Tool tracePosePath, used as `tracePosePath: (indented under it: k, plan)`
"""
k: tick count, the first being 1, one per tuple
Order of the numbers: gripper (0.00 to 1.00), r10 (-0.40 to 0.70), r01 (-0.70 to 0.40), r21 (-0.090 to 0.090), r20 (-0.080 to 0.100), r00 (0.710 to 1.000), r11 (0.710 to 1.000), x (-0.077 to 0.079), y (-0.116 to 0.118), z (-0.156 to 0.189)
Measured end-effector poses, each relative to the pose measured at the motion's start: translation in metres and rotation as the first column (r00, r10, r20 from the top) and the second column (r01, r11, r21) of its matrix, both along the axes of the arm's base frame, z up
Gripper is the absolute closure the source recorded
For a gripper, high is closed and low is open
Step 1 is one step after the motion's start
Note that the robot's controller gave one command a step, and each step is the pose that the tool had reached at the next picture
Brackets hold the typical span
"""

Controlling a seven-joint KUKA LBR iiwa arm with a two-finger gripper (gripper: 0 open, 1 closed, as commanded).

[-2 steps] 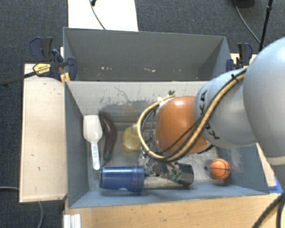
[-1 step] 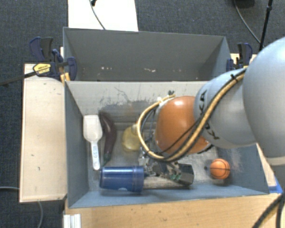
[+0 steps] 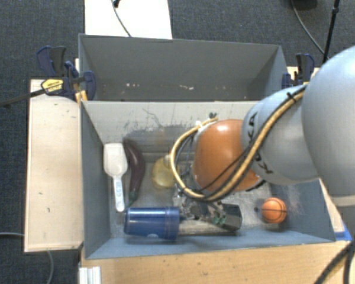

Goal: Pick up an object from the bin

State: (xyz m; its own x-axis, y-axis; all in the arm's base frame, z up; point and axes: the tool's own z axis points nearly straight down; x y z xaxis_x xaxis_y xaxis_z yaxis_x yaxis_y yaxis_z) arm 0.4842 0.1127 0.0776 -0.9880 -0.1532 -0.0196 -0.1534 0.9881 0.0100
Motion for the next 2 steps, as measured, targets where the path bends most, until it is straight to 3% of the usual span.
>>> tracePosePath:
  k: [2]
  plan:
    - [1.00,-0.001,0.001,-0.010,-0.015,1.000,1.000,-0.0014,-0.0020,0.0086]
